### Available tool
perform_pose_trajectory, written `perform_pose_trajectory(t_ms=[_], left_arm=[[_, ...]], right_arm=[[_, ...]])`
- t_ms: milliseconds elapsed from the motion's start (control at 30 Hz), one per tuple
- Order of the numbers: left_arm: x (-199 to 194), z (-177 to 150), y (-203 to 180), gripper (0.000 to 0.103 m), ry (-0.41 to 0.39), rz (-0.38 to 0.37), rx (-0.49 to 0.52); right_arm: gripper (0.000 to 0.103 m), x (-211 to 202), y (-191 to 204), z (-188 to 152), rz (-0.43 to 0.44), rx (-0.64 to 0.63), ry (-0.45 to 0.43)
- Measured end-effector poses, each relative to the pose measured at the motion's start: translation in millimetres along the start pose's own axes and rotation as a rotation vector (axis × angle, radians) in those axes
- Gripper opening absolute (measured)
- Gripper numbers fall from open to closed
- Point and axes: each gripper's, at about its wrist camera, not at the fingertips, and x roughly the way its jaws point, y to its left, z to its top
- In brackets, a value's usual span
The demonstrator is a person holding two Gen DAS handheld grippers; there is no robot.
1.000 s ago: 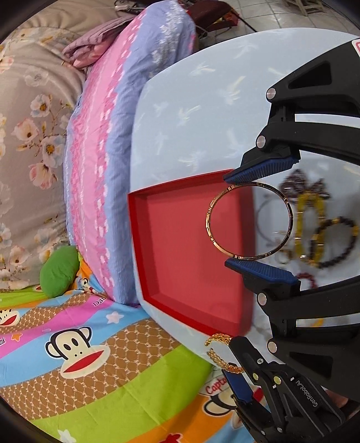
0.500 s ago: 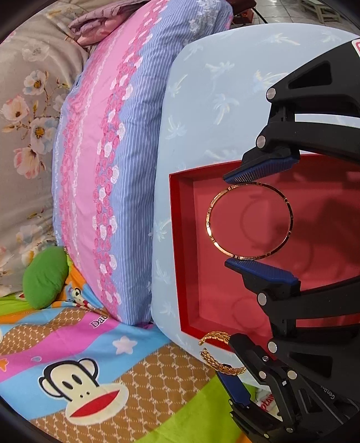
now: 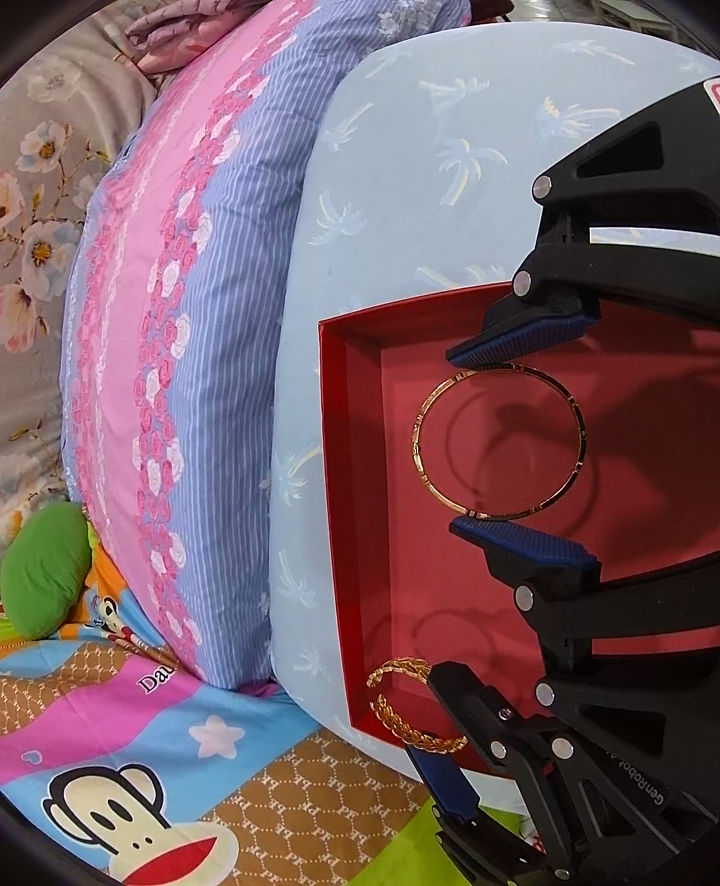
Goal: Organize jewelry
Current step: 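Lower both gold bangles into the red box and open both tools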
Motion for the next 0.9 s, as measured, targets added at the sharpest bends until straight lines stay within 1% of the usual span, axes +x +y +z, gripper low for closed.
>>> perform_pose_trajectory(t_ms=[100,167,233,300,400,533,700,900], left_arm=[[4,-1,1,0.055,0.009,0.007,-0.003],[4,-3,2,0.057,0.001,0.021,-0.011],[3,-3,4,0.064,-0.008,0.039,-0.02],[0,-3,5,0.067,-0.012,0.04,-0.031],[-8,-4,6,0.069,-0.017,0.034,-0.036],[-25,-8,4,0.069,-0.034,0.028,-0.036],[-55,-22,-1,0.069,-0.062,0.023,-0.038],[-87,-52,-9,0.069,-0.067,0.033,-0.028]], right_arm=[[0.054,3,0,-1,-0.007,-0.002,0.003],[0.056,2,1,-2,-0.016,-0.007,-0.002],[0.058,-1,1,-2,-0.037,-0.009,-0.016],[0.06,-6,0,-3,-0.044,-0.009,-0.028],[0.062,-19,-2,-5,-0.042,-0.002,-0.05],[0.062,-40,-2,-12,-0.035,0.003,-0.072],[0.062,-73,1,-34,-0.026,-0.002,-0.1],[0.062,-106,5,-72,-0.009,-0.008,-0.118]])
